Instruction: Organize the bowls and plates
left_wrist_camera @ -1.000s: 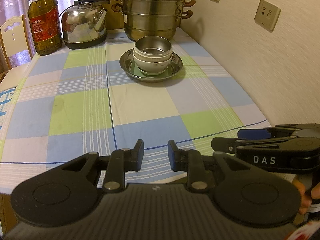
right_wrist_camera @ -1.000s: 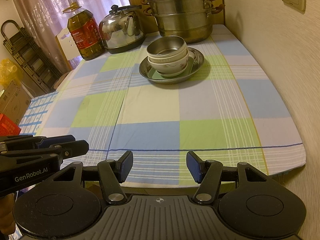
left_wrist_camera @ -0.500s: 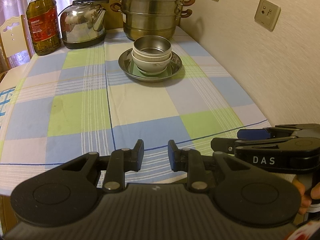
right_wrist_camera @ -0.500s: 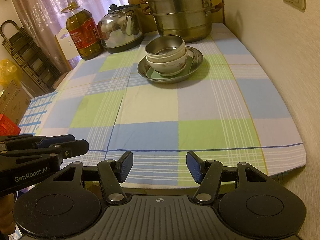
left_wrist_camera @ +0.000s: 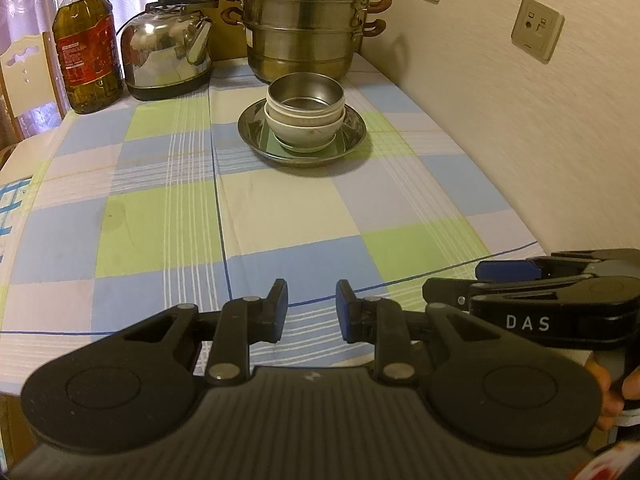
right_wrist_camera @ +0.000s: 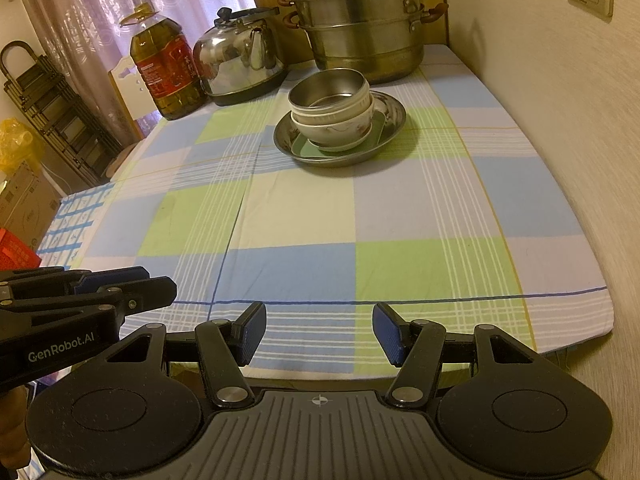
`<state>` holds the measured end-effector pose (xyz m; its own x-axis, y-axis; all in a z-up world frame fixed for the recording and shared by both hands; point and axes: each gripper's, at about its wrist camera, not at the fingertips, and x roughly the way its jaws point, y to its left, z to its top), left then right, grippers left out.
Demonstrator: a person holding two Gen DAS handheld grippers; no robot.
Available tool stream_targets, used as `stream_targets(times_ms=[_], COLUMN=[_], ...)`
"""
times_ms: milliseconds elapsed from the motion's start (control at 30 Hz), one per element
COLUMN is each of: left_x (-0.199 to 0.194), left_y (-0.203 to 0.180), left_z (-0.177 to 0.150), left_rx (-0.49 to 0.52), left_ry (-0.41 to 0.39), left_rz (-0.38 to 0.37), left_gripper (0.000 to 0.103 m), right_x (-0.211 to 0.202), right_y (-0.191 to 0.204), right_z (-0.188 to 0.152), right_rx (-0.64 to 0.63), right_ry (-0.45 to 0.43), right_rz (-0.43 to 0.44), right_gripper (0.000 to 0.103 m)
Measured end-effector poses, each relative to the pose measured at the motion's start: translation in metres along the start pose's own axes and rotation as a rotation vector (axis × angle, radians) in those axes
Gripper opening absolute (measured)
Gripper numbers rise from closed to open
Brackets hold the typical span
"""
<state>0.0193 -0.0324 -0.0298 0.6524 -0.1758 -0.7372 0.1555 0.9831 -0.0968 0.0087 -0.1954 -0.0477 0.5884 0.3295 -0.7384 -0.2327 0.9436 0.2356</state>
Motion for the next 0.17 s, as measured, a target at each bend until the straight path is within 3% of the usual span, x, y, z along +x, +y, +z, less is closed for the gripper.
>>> stream_targets(times_ms=[167], left_x=[0.0007], left_y=[0.0025], left_z=[0.0017], left_rx=[0.000], left_ry=[0.007], left_rz=[-0.010], left_gripper=[0.024], right_x=[0.0010], right_y=[-0.0034], right_z=[-0.0011], right_rx=[0.002], right_ry=[0.003], right_rz=[0.000], right_gripper=[0.059])
